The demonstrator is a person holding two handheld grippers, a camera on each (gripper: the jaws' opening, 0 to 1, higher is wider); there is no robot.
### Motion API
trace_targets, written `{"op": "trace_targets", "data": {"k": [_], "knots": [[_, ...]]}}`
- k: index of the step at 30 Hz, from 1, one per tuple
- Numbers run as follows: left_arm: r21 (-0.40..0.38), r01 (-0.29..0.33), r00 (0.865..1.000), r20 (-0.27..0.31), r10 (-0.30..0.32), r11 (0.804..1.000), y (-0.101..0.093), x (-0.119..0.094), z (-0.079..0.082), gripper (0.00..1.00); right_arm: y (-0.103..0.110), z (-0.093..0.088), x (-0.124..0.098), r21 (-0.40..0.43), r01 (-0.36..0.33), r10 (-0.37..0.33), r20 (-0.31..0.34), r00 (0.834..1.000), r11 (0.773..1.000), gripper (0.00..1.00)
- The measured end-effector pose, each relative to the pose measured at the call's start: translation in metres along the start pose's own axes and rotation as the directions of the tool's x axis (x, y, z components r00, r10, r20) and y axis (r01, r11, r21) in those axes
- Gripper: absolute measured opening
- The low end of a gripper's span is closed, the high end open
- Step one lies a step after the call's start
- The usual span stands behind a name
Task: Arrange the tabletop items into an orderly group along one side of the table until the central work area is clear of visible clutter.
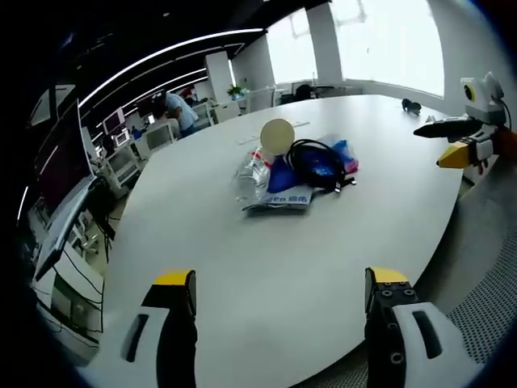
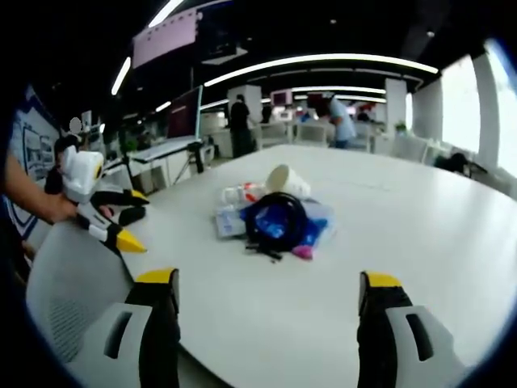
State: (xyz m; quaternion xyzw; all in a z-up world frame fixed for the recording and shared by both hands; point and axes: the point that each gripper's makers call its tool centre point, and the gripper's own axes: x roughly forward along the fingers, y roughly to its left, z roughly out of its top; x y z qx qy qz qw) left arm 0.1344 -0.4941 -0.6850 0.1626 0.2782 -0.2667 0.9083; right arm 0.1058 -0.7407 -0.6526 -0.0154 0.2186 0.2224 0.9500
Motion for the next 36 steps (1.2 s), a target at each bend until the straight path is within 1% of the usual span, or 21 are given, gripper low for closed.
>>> {"op": "trace_targets", "data": {"k": [26,27,29,36], "knots": [[0.004,-0.003,1.0,-0.01,0.003,1.0,0.0004,0.0005,-0.0021,0.86,0.0018,0.0009,0.0001,0.01,-0.013,0.013,0.007,1.0,1.0,0.89],[0.006,-0.004,1.0,-0.011,0.004,1.0,0.0005,0.0005,-0.0023,0.86,0.002,0.0015,0.0,0.013,-0.015,0.015,0.01,1.0,1.0,0.89],[0.006,-0.004,1.0,-0.013,0.004,1.0,0.0003,0.0004,-0.0024,0.86,0.0015,0.0085,-0.0015,0.033,-0.019,0.017,0.049,0.999,0.999,0.9],[0.002,-0.011,1.0,-0.013,0.011,1.0,0.0008,-0.0001,-0.0019,0.86,0.0011,0.0085,-0.0015,0.04,-0.019,0.017,0.049,0.999,0.999,0.9]]}}
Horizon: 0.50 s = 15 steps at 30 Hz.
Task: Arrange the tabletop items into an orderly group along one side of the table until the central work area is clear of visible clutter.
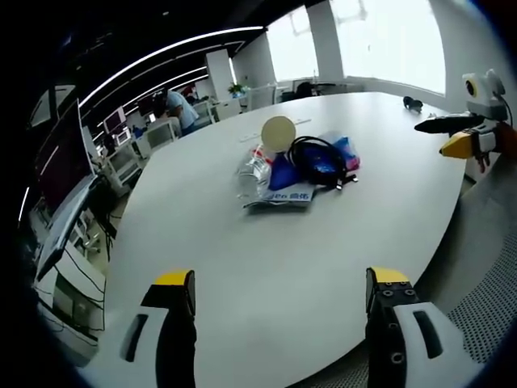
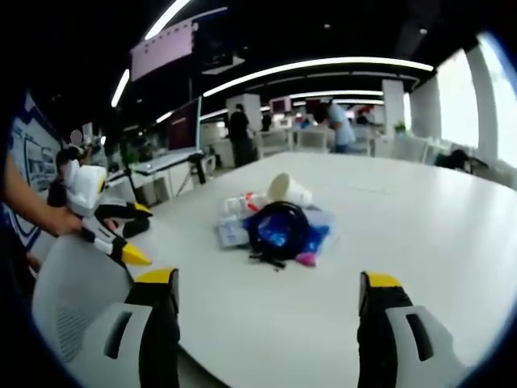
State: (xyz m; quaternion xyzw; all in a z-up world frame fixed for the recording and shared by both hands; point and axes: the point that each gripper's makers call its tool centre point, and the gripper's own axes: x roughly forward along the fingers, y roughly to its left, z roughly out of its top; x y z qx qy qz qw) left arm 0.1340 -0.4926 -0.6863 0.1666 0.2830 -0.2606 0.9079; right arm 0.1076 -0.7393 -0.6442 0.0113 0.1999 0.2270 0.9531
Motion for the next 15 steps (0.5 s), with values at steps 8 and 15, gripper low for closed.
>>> {"op": "trace_targets", "data": {"k": [8,15], "knots": [[0.008,-0.001,1.0,-0.01,0.002,1.0,-0.0002,0.0002,-0.0014,0.87,-0.0011,-0.0009,-0.0002,0.005,0.003,-0.003,-0.002,1.0,1.0,0.9],[0.012,-0.01,1.0,-0.01,0.01,1.0,0.0015,-0.0002,-0.0013,0.86,-0.0007,-0.0022,-0.0005,-0.005,0.006,-0.006,-0.01,1.0,1.0,0.89]]}}
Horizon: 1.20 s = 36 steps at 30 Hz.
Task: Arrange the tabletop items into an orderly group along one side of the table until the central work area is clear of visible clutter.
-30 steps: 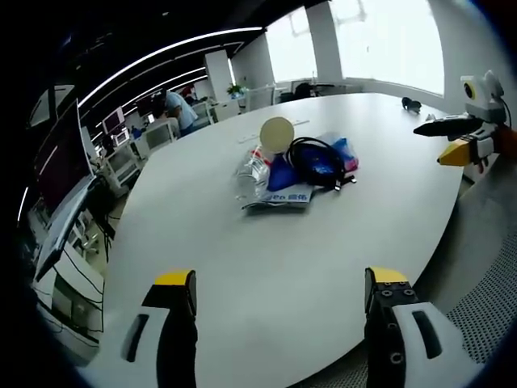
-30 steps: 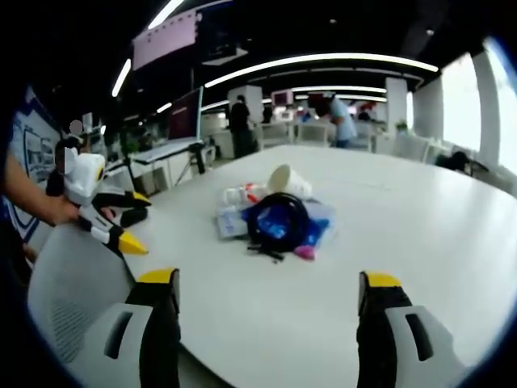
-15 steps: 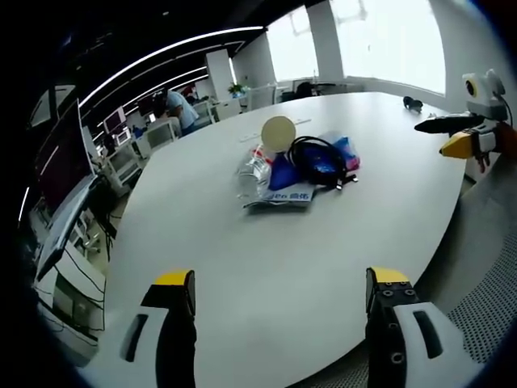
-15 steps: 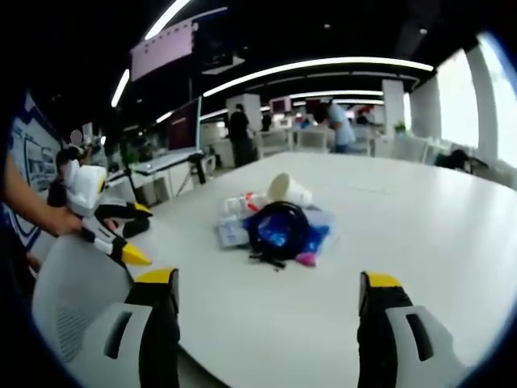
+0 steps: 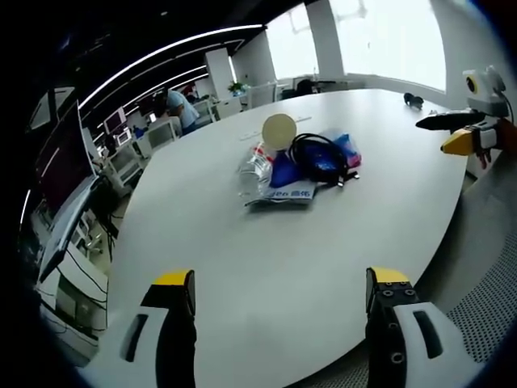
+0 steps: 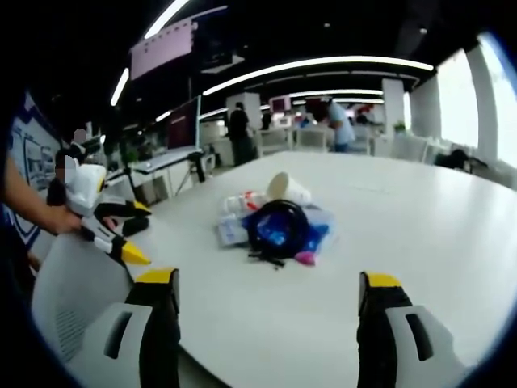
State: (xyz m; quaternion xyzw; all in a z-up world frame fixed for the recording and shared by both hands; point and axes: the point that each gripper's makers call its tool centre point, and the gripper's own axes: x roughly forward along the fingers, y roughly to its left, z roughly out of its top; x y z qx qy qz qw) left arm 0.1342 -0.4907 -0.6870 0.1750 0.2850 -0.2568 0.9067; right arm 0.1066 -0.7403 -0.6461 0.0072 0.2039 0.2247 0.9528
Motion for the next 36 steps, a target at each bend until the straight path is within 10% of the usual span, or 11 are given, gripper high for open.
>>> {"op": "trace_targets", "data": {"k": [36], "knots": [[-0.024,0.032,0.998,0.062,-0.03,0.999,-0.003,-0.003,0.012,0.85,-0.005,0.005,-0.002,-0.016,0.027,-0.027,0.022,0.999,1.0,0.87]]}}
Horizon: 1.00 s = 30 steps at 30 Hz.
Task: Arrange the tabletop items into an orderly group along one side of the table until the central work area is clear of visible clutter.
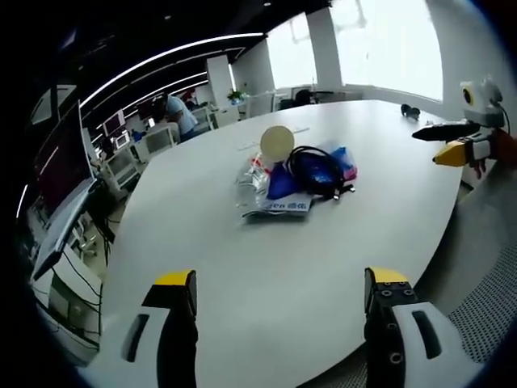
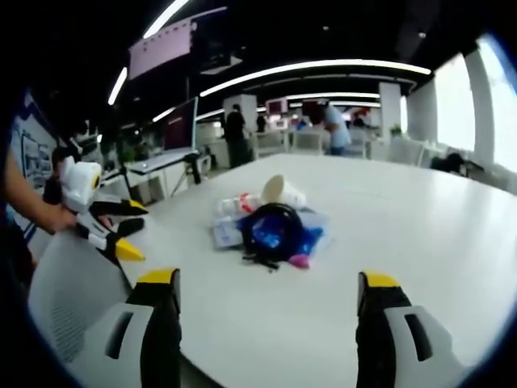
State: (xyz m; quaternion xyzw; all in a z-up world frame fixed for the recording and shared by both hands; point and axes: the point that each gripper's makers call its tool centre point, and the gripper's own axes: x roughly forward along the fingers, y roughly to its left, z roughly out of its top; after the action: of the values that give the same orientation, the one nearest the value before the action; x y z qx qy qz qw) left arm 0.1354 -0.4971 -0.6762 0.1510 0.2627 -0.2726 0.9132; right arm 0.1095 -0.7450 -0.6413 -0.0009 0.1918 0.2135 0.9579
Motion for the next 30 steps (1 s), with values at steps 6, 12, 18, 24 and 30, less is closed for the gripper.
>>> {"op": "trace_targets", "data": {"k": [6,12,18,24,30], "knots": [[-0.011,0.007,1.0,0.003,-0.007,1.0,-0.001,0.001,0.0,0.87,-0.002,0.003,-0.001,-0.017,0.011,-0.01,0.016,1.0,1.0,0.86],[-0.011,0.005,1.0,0.03,-0.004,1.0,0.0,-0.001,0.006,0.92,0.001,0.001,0.001,-0.017,-0.005,0.005,0.008,1.0,1.0,0.97],[-0.012,0.019,0.999,0.044,-0.019,1.0,0.0,-0.002,0.009,0.97,0.003,0.003,0.001,-0.049,-0.013,0.014,0.026,1.0,0.999,1.0],[-0.024,0.029,0.998,0.051,-0.028,0.999,0.003,-0.001,0.011,0.99,0.008,-0.004,0.001,-0.058,-0.042,0.041,-0.017,0.999,0.997,1.0],[-0.058,0.046,0.997,0.068,-0.042,0.997,0.006,-0.001,0.015,0.99,0.01,-0.012,0.002,-0.056,-0.056,0.052,-0.057,0.997,0.997,1.0]]}}
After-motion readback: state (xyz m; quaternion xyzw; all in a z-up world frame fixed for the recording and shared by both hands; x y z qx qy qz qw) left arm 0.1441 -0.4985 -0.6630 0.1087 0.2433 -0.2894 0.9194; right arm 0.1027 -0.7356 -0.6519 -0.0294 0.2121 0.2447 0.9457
